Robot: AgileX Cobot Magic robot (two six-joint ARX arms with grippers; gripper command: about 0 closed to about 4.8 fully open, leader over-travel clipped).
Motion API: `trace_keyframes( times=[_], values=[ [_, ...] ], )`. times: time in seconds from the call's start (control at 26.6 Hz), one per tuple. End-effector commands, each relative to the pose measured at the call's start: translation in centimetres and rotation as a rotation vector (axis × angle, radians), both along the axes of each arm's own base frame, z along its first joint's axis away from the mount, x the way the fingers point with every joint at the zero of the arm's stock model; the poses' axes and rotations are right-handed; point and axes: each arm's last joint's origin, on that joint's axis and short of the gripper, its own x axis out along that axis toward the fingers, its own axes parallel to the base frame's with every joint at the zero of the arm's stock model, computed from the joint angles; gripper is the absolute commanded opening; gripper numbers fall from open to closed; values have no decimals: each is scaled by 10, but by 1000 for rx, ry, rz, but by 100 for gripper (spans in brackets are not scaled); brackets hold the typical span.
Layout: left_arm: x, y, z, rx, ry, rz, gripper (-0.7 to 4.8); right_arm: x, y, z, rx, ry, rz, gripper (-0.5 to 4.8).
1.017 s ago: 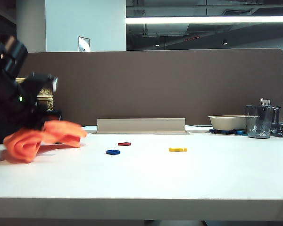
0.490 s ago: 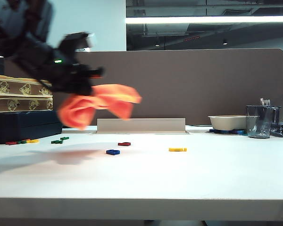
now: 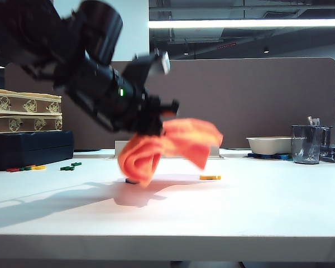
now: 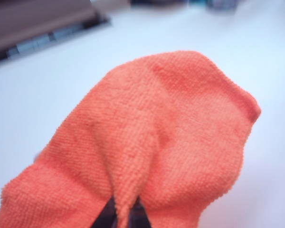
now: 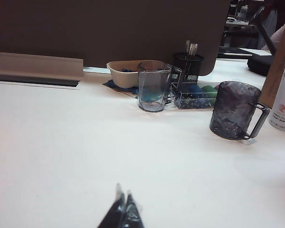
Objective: Use an orange cloth to wipe the letter magnets on the table away for a distance.
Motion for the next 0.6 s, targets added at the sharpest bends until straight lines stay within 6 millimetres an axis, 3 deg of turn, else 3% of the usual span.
trace_keyframes(
  times=[0.04,0.19,0.34,0.6],
  values=[
    [5,1,-18,46,40,50,-5,0,0,-1,1,-13,-1,-5],
    [11,10,-43,115,132,83,-5,0,0,-1,1,-13,-1,-5],
    [22,31,-46,146,139,192,-5,0,0,-1,1,-13,-1,-5],
    [52,108,-48,150,186,415,-5,0,0,-1,1,-13,-1,-5]
  ],
)
